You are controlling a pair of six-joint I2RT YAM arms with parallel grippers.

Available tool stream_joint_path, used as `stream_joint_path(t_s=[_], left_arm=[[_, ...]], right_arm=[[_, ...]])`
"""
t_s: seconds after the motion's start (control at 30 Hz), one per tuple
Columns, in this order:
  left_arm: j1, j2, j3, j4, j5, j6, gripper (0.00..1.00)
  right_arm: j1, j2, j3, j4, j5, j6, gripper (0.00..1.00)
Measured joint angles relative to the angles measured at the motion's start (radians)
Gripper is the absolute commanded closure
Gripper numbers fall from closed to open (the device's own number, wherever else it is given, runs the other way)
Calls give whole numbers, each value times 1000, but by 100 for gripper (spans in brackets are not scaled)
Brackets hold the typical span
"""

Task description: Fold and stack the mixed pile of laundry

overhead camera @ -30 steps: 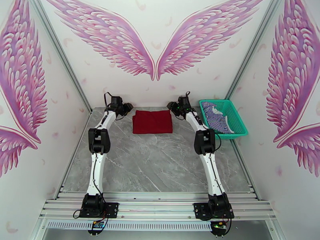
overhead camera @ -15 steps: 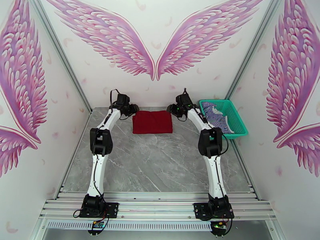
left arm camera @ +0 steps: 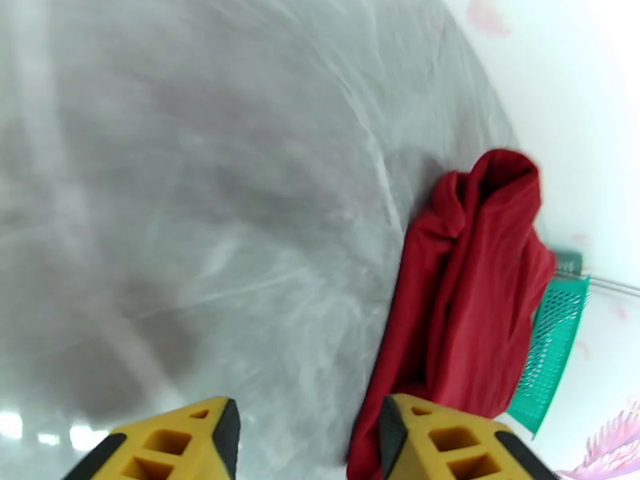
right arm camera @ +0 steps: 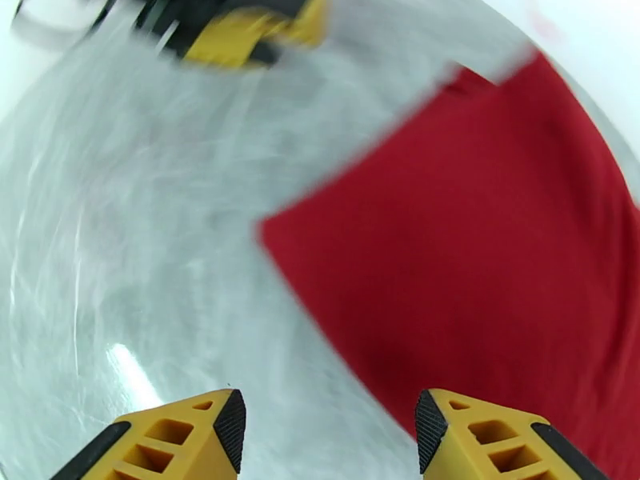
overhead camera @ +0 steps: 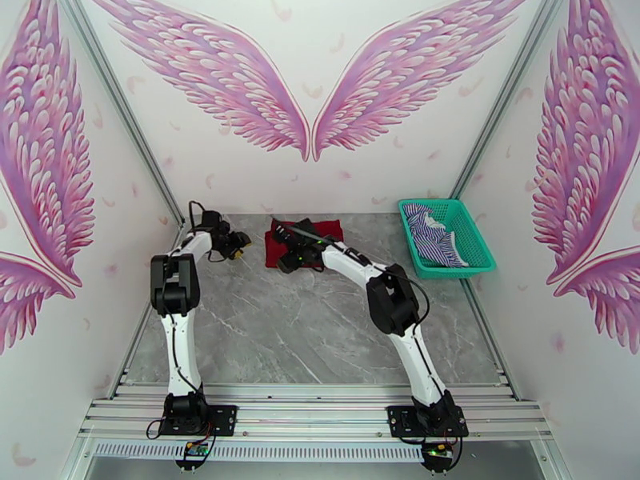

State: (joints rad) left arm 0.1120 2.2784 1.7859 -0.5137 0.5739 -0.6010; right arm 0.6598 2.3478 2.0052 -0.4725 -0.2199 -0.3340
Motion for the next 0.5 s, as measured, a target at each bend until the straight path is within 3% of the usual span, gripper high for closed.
stream_joint_path(t_s=[0.2,0.5], left_arm=[[33,-111,-134,38,59,29,45],[45,-119,-210,40,100,52,45]], right_arm=[[21,49,63,65,4,-179,37],[35,204,186,32,77,-326,38]])
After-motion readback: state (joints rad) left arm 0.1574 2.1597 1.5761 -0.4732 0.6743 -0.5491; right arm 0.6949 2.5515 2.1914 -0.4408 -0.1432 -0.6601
